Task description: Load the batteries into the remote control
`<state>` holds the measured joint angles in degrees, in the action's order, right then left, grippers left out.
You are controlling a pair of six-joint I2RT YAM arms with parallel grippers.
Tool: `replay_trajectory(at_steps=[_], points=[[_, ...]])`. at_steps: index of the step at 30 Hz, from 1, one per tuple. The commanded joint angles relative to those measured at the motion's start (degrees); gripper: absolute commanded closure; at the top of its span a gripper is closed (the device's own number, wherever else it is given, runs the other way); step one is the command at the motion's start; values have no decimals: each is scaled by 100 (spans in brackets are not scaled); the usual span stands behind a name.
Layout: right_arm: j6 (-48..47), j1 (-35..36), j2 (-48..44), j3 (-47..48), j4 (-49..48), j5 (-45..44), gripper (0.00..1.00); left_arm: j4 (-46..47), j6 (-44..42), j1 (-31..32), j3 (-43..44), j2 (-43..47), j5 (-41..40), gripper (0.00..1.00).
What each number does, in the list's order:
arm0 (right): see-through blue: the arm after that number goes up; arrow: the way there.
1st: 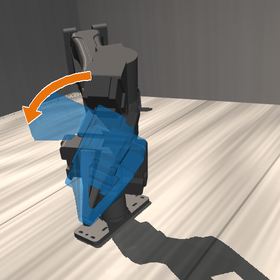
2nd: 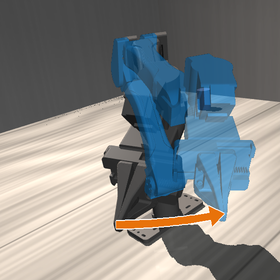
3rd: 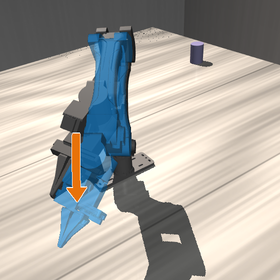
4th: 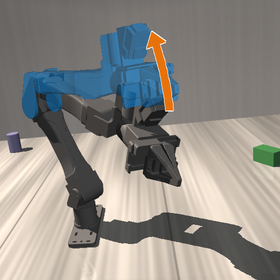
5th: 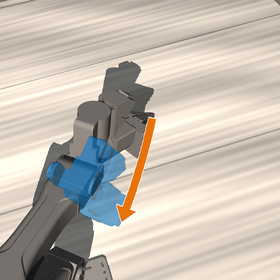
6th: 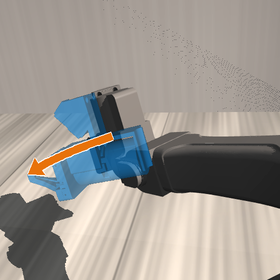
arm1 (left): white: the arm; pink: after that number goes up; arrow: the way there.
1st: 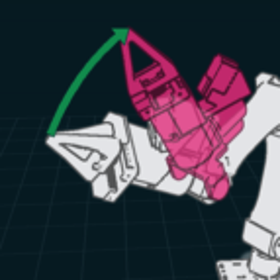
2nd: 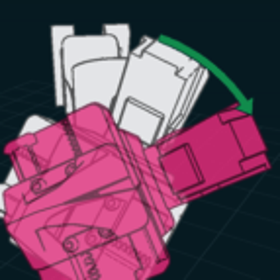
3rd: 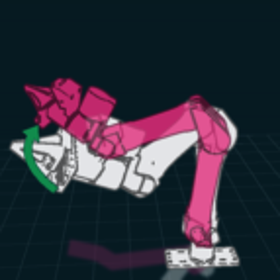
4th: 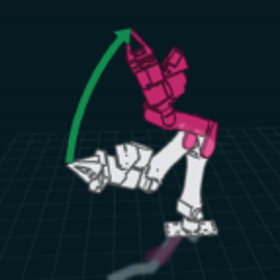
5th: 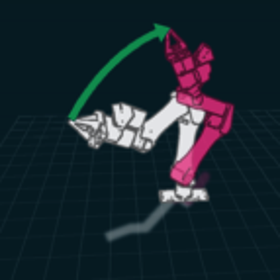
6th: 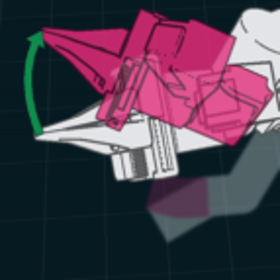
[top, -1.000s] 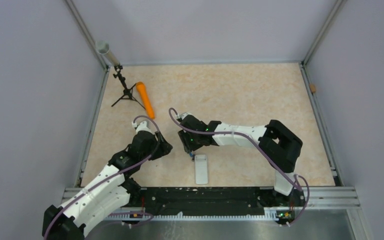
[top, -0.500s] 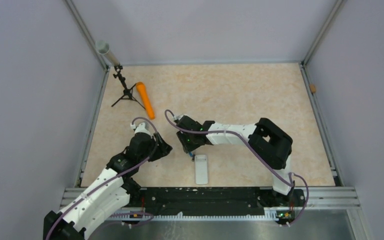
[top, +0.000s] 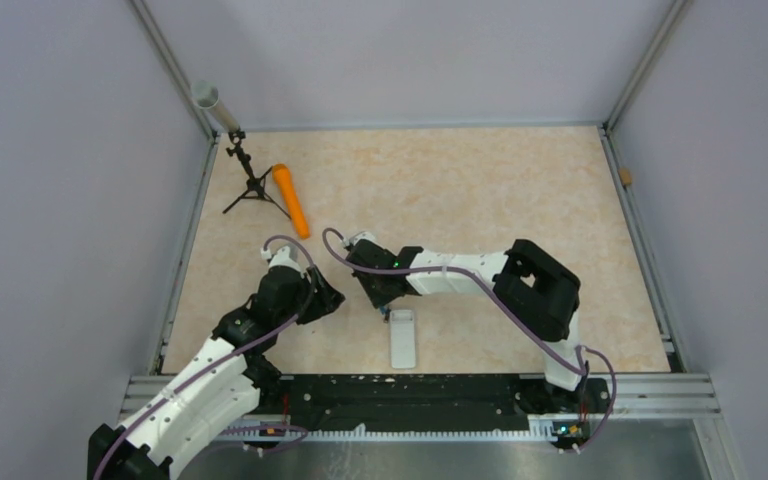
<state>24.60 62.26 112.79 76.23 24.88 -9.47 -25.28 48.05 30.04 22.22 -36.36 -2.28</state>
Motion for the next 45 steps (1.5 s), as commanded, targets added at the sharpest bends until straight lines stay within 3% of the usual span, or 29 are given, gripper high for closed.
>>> replay_trajectory(at_steps=[1, 5, 15, 22, 34, 45], points=[[44, 140, 192, 52, 337, -182, 84, 160, 28, -42, -81, 82, 86, 38], [126, 196, 245, 96, 363, -171, 100, 162, 76, -49, -120, 144, 111, 38], [697, 144, -283, 12, 1, -5, 100, 292, 160, -78, -208, 246, 534, 38], [1230, -154, -1140, -672, -838, 534, 100, 615, 191, -105, -328, 471, 962, 39], [2028, -667, -2789, -2164, -2414, 1562, 100, 2819, 805, -142, -1067, 701, 2520, 40], [2511, -861, -3551, -2923, -3719, 2289, 100, 5153, 1597, -153, -1404, 161, 3621, 42]])
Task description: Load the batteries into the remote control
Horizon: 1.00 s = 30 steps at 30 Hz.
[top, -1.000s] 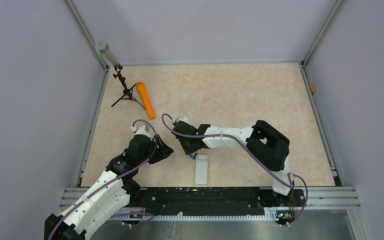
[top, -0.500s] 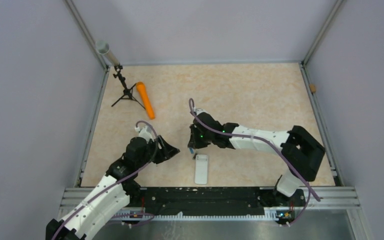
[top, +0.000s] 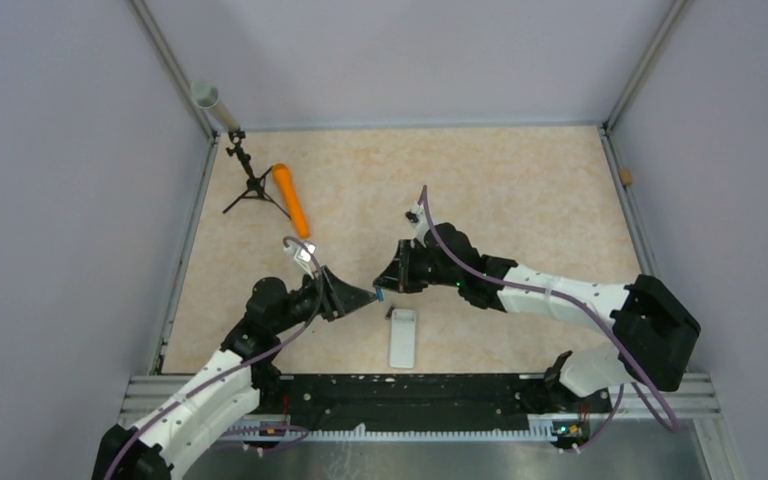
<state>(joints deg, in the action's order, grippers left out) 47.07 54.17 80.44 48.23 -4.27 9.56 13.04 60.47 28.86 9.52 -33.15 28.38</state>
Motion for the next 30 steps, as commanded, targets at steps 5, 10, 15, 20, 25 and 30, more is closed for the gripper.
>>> replay_trajectory(at_steps=[5, 10, 15, 20, 25, 30], points=[[499, -54, -417, -299, -1301, 603, 100, 2014, 565, -36, -178, -387, 911, 46], [740, -51, -426, -413, -1807, 769, 100, 2226, 597, -35, -136, -489, 1138, 50], [796, -50, -445, -465, -1982, 776, 100, 2307, 632, -38, -133, -454, 1182, 56], [838, -54, -502, -531, -2104, 744, 100, 2431, 683, -32, -159, -470, 1266, 64], [861, -48, -521, -585, -2154, 770, 100, 2497, 709, -32, -163, -478, 1257, 75], [922, -51, -545, -690, -2255, 844, 100, 2526, 711, -33, -161, -471, 1222, 83]])
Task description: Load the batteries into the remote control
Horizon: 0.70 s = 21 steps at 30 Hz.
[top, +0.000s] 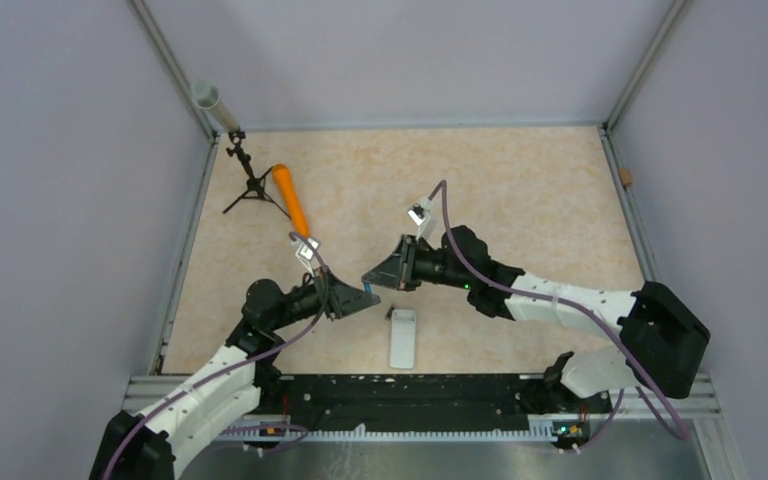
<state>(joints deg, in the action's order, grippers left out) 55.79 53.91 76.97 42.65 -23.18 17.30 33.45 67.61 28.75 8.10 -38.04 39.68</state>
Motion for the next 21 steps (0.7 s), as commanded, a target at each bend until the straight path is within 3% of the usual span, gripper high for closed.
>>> replay_trajectory(at_steps=[1, 6, 8, 10, 14, 17, 21], points=[[61, -24, -219, -161, -383, 72, 100, 505, -3, -26, -19, 20, 84, 85], [43, -22, -353, -328, -395, 68, 100, 518, -18, -27, -2, 3, 78, 100], [-8, -21, -419, -353, -322, 48, 100, 492, -41, -21, -1, -10, 94, 100], [-105, -23, -472, -335, -210, 84, 93, 468, -72, -20, 8, -33, 134, 100], [-368, -26, -637, -245, 156, 124, 65, 365, -147, -19, 63, -86, 319, 100], [-835, -32, -840, -57, 732, 137, 57, 152, -282, -26, 134, -111, 530, 100], [-2120, -32, -1113, 521, 2176, 89, 53, -186, -463, -32, 243, -169, 950, 100]])
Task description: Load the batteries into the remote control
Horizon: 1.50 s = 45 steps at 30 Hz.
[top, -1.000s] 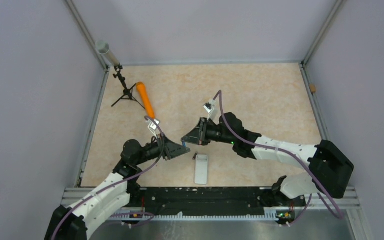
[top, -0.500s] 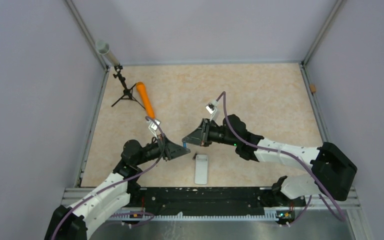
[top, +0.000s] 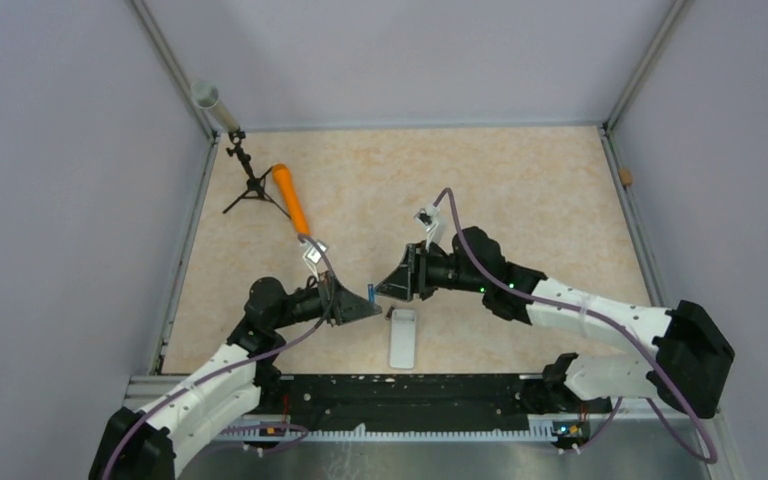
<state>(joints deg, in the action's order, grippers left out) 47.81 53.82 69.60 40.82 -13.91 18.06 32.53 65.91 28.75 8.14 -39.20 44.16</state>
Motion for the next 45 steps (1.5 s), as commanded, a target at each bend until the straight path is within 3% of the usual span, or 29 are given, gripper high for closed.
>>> replay_trajectory(at_steps=[1, 7, 15, 27, 35, 45], points=[[-1658, -23, -429, 859, 1639, -3, 53, -197, -347, -36, 278, -68, 617, 100], [-3348, -23, -564, 1607, 3090, 31, 53, -922, -793, -31, 587, -208, 1315, 100], [-5876, 795, -668, 1833, 3754, 111, 53, -390, -234, 44, 552, -610, 2049, 100], [-8982, 1466, -571, 2380, 4874, 602, 53, -965, -344, 700, 717, -776, 2251, 100], [-9949, 2361, -356, 2534, 5121, -29, 55, -909, -254, 941, 735, -826, 2318, 100], [-10515, 3116, 100, 2548, 5095, -1118, 62, -849, -245, 1161, 724, -800, 2316, 100]])
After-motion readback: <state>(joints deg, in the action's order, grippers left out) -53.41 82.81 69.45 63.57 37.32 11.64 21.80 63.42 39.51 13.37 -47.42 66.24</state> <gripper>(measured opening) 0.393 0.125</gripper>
